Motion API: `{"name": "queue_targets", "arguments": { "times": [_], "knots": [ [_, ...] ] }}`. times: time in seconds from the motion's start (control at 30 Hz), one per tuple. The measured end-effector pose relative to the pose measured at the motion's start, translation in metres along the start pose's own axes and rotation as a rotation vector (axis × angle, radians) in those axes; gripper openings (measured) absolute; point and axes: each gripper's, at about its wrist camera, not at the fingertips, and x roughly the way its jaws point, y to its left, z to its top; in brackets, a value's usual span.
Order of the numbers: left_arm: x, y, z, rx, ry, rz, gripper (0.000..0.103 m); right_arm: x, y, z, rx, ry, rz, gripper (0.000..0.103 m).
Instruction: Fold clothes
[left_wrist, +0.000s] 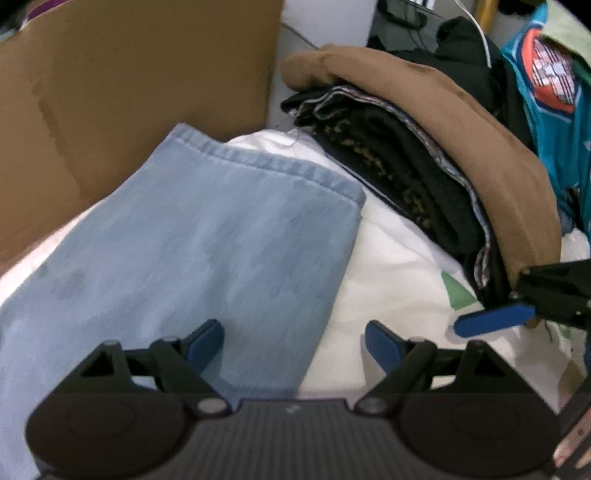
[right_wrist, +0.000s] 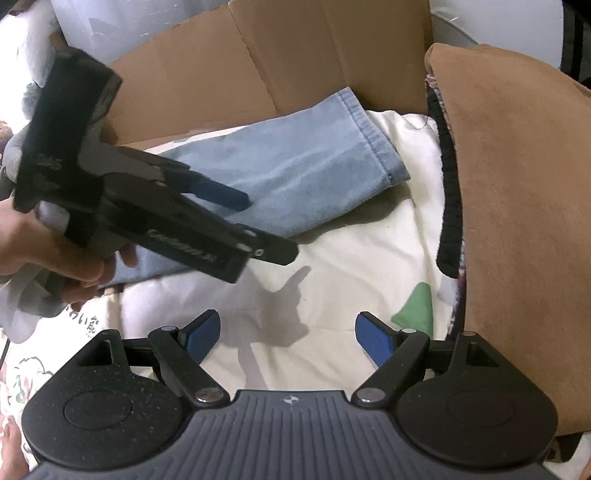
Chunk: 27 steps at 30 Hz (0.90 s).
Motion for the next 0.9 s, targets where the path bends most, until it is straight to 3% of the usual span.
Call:
{"name": "queue_targets", "arguments": {
  "times": [0.23, 0.4, 0.5, 0.6, 0.73, 0.9],
  "knots": [
    [0.013, -0.013, 0.007, 0.091, -0.02, 0.046, 0.085, 0.004, 0.002, -0.003, 0.024, -0.002, -0.023, 0.085],
    [0.028, -0.028, 0.009, 0.222, 0.014, 0.145, 0.086, 0.004, 0.002, -0.004, 0.036, -0.004, -0.025, 0.085],
    [0.03, -0.03, 0.011, 0.249, 0.012, 0.163, 0.086, 0.001, 0.003, -0.005, 0.047, -0.009, -0.022, 0.085],
    [0.024, -0.027, 0.014, 0.245, 0.002, 0.172, 0.076, 0.002, 0.001, -0.004, 0.054, -0.012, -0.022, 0.085],
    [0.005, -0.017, 0.02, 0.213, -0.053, 0.156, 0.072, 0.0, 0.0, -0.004, 0.062, -0.025, -0.011, 0.085],
    [-0.015, -0.008, 0.024, 0.21, -0.104, 0.113, 0.042, 0.001, -0.003, 0.001, 0.056, -0.049, -0.002, 0.081]
  ]
}}
